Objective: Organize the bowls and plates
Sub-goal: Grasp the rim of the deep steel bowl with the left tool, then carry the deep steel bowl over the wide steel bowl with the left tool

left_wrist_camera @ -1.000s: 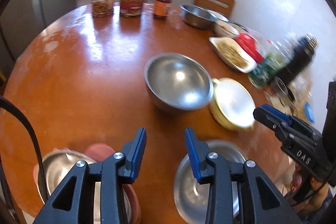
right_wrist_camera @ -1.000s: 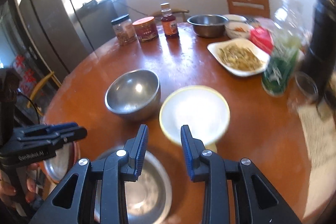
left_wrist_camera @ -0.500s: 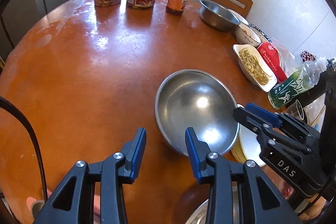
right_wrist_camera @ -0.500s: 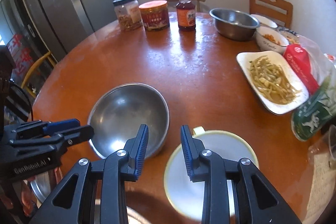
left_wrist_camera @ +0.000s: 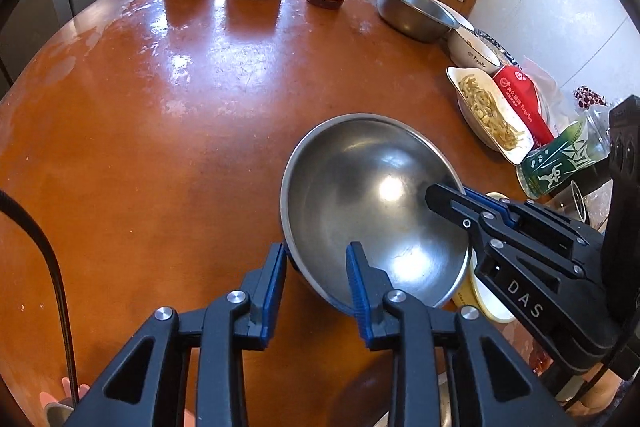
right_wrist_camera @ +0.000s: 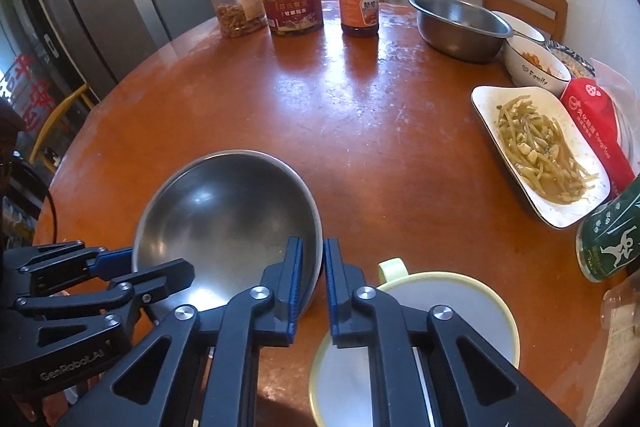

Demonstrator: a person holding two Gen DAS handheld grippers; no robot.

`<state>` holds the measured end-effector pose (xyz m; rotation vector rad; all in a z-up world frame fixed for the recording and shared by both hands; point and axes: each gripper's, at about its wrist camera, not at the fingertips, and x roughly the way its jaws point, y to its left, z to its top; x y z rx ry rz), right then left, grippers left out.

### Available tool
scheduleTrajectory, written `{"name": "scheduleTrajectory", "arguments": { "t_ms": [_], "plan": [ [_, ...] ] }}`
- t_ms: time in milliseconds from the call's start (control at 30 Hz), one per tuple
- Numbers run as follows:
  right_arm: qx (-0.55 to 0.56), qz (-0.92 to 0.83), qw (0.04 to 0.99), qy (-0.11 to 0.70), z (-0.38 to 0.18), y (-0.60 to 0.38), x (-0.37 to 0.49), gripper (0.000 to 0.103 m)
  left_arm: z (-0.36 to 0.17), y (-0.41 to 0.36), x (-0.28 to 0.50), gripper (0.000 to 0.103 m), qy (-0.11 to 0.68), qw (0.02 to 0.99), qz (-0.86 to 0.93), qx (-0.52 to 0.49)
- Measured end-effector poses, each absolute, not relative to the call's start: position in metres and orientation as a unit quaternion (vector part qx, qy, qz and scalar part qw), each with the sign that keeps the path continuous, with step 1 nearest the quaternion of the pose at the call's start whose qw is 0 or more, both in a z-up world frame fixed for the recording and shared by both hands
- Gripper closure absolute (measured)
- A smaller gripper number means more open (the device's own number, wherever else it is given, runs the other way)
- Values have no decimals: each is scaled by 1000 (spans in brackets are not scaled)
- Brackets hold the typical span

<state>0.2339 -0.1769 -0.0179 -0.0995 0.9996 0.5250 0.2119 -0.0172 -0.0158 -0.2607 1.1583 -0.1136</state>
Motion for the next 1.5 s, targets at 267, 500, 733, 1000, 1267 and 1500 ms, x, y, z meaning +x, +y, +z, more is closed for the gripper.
{"name": "scheduleTrajectory", "arguments": {
  "t_ms": [267, 500, 733, 1000, 1267, 1500],
  "plan": [
    [-25, 257, 850, 459, -4, -183, 228, 95, 2, -16, 203, 75, 521, 844, -51, -114],
    [-5, 275, 862, 426, 29, -192, 207, 94, 41, -17, 179, 75, 482, 870, -50, -95],
    [1, 287, 871, 398, 54, -208, 169, 94, 65, -23, 144, 75, 458, 882, -68, -83],
    [13, 278, 876, 393, 55, -231, 126, 94, 68, -39, 108, 75, 456, 882, -96, -72],
    [16, 267, 874, 407, 42, -249, 85, 94, 61, -54, 72, 75, 467, 875, -117, -53],
    [11, 257, 871, 419, 30, -258, 52, 94, 47, -65, 48, 75, 488, 863, -128, -29]
  ]
}}
